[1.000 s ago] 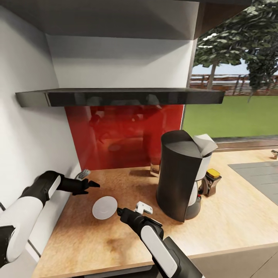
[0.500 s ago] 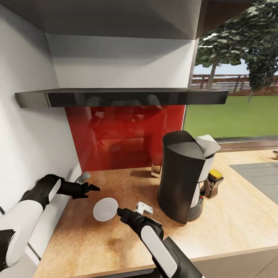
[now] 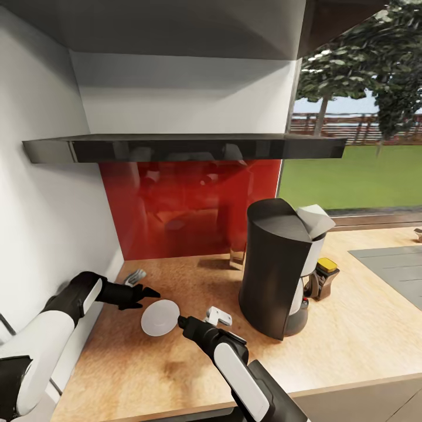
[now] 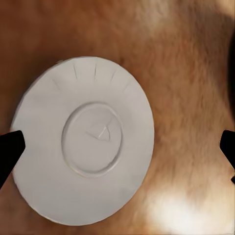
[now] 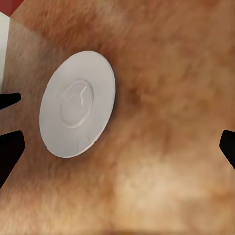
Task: Set up a coffee station on the kitchen countertop: keep the coffee maker on the countertop, move the bottle of coffee from the kitchen shelf to the counter next to the coffee maker, place a paper coffee filter on top of the coffee maker, put the saucer next to the coffee maker with the coffee cup on the saucer, and place the electric kettle next to the coffee maker.
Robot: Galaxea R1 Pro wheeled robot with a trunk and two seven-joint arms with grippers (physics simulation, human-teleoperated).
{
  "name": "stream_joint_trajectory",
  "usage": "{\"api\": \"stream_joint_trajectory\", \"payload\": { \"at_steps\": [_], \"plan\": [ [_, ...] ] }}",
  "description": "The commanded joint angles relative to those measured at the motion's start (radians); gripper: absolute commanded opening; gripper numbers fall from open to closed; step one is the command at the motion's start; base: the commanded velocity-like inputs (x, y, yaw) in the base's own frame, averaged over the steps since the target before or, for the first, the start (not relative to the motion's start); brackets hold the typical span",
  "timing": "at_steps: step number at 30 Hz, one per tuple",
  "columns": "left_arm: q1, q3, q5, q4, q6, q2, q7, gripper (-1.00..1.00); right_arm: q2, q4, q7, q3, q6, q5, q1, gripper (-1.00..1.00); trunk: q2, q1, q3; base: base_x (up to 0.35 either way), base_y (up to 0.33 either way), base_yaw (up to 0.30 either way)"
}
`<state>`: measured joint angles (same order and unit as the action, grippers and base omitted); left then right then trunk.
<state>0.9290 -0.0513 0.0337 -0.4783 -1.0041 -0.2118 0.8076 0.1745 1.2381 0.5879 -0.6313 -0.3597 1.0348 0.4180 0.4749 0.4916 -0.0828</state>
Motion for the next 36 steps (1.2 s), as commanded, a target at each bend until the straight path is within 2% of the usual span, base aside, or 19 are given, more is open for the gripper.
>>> {"api": "stream_joint_trajectory", "payload": {
  "at_steps": [1,21,26,36],
  "plan": [
    [0.0,-0.002,0.004,0.0,-0.007,0.002,0.0,1.0,0.0,0.001,0.007,-0.001,-0.002,0.005,0.001,1.0,0.002,0.001,-0.002,0.0,0.0,0.0],
    [-0.003,-0.008,0.012,-0.013,-0.003,0.01,0.007,1.0,0.0,0.003,0.007,-0.001,-0.002,0.007,0.001,1.0,0.002,0.001,-0.002,0.01,0.004,0.0],
    [-0.004,-0.008,0.012,-0.007,0.012,0.03,0.006,1.0,0.0,0.003,0.007,-0.001,-0.003,0.007,0.001,1.0,0.002,0.001,-0.002,0.116,0.049,0.0],
    [-0.005,-0.009,0.012,0.0,0.015,0.045,0.005,1.0,0.0,0.003,0.007,-0.001,-0.002,0.007,0.001,1.0,0.002,0.001,-0.002,0.022,0.006,0.0]
  ]
}}
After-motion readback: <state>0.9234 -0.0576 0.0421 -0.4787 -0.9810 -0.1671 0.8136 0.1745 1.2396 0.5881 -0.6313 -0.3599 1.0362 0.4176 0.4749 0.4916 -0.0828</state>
